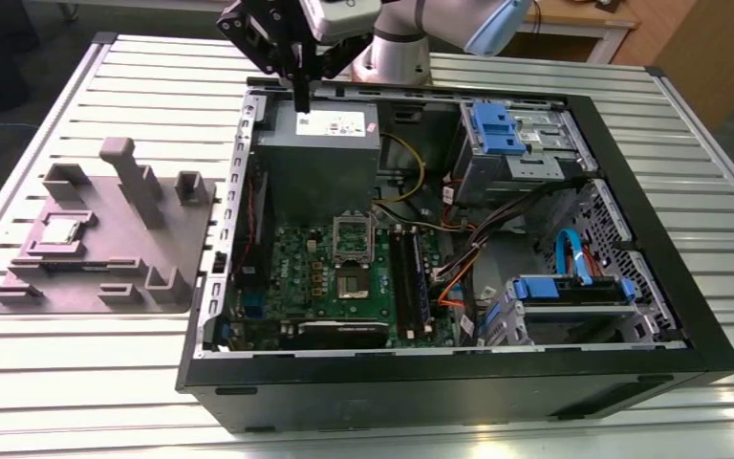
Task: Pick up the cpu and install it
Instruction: 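Reach for the cpu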
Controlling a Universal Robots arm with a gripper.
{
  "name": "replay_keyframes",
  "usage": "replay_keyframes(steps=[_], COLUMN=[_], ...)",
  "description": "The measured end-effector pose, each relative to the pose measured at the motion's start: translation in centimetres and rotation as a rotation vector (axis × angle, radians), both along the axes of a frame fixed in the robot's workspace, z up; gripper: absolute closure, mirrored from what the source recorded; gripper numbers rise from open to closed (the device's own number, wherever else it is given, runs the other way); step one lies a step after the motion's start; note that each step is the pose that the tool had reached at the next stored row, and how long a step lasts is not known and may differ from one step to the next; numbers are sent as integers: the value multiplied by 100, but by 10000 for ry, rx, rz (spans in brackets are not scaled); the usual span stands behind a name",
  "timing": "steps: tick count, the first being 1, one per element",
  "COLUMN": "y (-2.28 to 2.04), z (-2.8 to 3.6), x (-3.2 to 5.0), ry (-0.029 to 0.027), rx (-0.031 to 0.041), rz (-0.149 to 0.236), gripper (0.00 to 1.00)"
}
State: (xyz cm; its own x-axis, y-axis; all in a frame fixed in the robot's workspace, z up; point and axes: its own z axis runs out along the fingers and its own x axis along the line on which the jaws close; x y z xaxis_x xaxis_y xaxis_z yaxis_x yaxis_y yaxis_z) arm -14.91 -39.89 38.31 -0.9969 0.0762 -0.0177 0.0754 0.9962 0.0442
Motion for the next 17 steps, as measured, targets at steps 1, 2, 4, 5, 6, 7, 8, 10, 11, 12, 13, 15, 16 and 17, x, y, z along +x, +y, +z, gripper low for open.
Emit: replay_keyframes(steps=[1,2,4,5,6,7,8,10,11,12,13,15,16,17], y=[0,0,0,0,0,0,0,0,0,0,0,0,0,0], z=[0,0,0,0,0,0,0,0,0,0,0,0,0,0], x=[-3,-6,-15,-19,-22,-25,-28,-34,-37,-39,-41,-45,-47,-49], ry=[0,0,1,1,1,1,0,1,1,1,1,1,1,0], rx=[0,0,-1,0,-1,-1,-1,-1,-1,-1,-1,-1,-1,-1], rz=[-1,-1,0,0,0,0,0,0,0,0,0,0,0,0], gripper=[90,90,90,90,90,90,90,90,90,90,90,90,90,90])
